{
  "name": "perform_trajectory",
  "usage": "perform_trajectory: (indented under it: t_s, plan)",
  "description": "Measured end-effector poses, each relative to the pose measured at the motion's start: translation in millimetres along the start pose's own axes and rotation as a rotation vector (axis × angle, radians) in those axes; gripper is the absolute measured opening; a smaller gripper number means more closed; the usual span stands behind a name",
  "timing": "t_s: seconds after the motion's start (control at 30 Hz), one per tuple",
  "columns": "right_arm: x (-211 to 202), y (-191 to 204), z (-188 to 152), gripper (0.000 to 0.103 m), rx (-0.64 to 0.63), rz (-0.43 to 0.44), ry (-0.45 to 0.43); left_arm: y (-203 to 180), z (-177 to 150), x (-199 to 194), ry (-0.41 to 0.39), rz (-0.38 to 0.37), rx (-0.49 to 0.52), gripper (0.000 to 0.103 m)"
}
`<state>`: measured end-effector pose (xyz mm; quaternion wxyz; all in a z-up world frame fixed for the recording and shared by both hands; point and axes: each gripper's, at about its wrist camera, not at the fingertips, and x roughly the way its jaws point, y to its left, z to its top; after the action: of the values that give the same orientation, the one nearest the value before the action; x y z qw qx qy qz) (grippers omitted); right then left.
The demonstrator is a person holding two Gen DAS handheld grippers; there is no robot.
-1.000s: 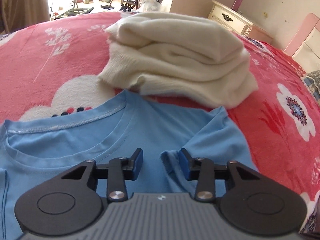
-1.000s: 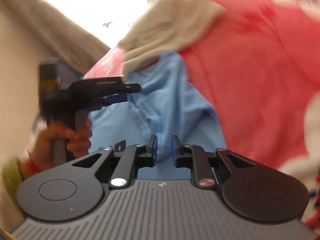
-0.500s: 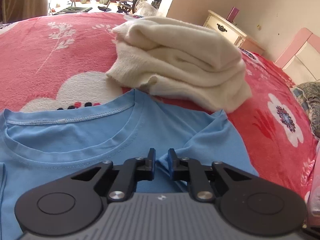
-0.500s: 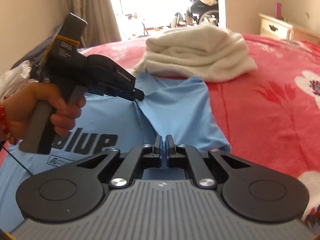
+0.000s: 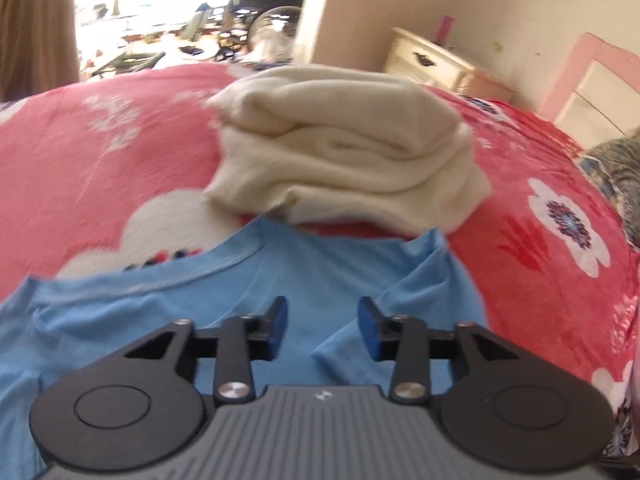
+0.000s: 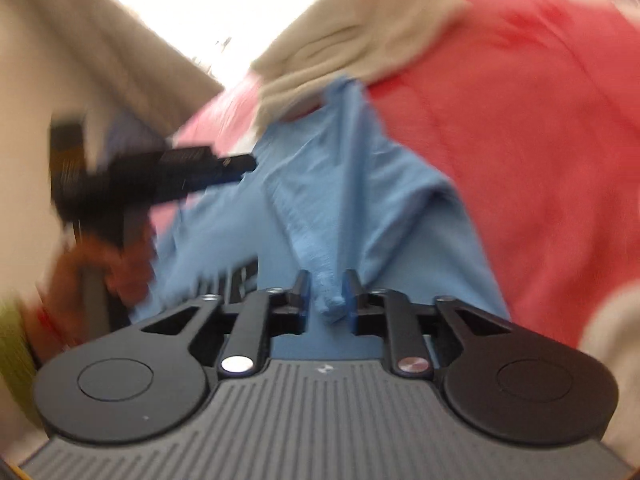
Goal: Fold clothes
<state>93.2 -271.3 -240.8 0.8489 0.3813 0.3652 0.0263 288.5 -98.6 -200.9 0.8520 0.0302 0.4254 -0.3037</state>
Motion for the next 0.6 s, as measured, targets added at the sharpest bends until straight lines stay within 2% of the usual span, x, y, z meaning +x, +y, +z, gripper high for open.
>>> perform_trajectory:
  t_s: [0.13, 0.27, 0.3, 0.37, 0.4, 0.43, 0.47, 0.53, 0.6]
  plan:
    - [-0.3, -26.3, 7.0, 0.029, 0.177, 0.009, -0.032, -29.4, 17.5, 23.9, 0.0, -0.048, 0.057, 0.049]
    - [3.6, -45.4, 9.3, 0.029, 0.331, 0.057, -0.073, -54.0, 30.4, 51.2, 0.023, -0.07, 0.111, 0.049]
    - [3.6, -50.0, 9.5, 0.029, 0.367, 0.074, -0.085, -58.2, 32.6, 57.0, 0.029, -0.067, 0.121, 0.048]
    - [5.2, -55.1, 8.1, 0.029, 0.396, 0.098, -0.109, -62.1, 37.3, 68.8, 0.051, -0.077, 0.11, 0.039]
    - [6.1, -57.2, 7.2, 0.029, 0.406, 0.11, -0.121, -61.4, 39.1, 74.1, 0.065, -0.086, 0.086, 0.033]
    - [7.1, -59.3, 6.4, 0.026, 0.416, 0.121, -0.133, -59.2, 40.3, 79.0, 0.079, -0.098, 0.054, 0.016]
    - [6.7, -61.6, 4.2, 0.024, 0.425, 0.13, -0.144, -55.2, 41.2, 83.4, 0.094, -0.112, 0.011, 0.005]
    - [4.0, -66.4, -1.7, 0.007, 0.441, 0.144, -0.165, -38.2, 40.6, 83.8, 0.086, -0.152, -0.113, 0.004]
    - [1.4, -71.2, -7.7, 0.003, 0.457, 0.158, -0.186, -18.2, 40.2, 82.5, 0.068, -0.198, -0.248, 0.004]
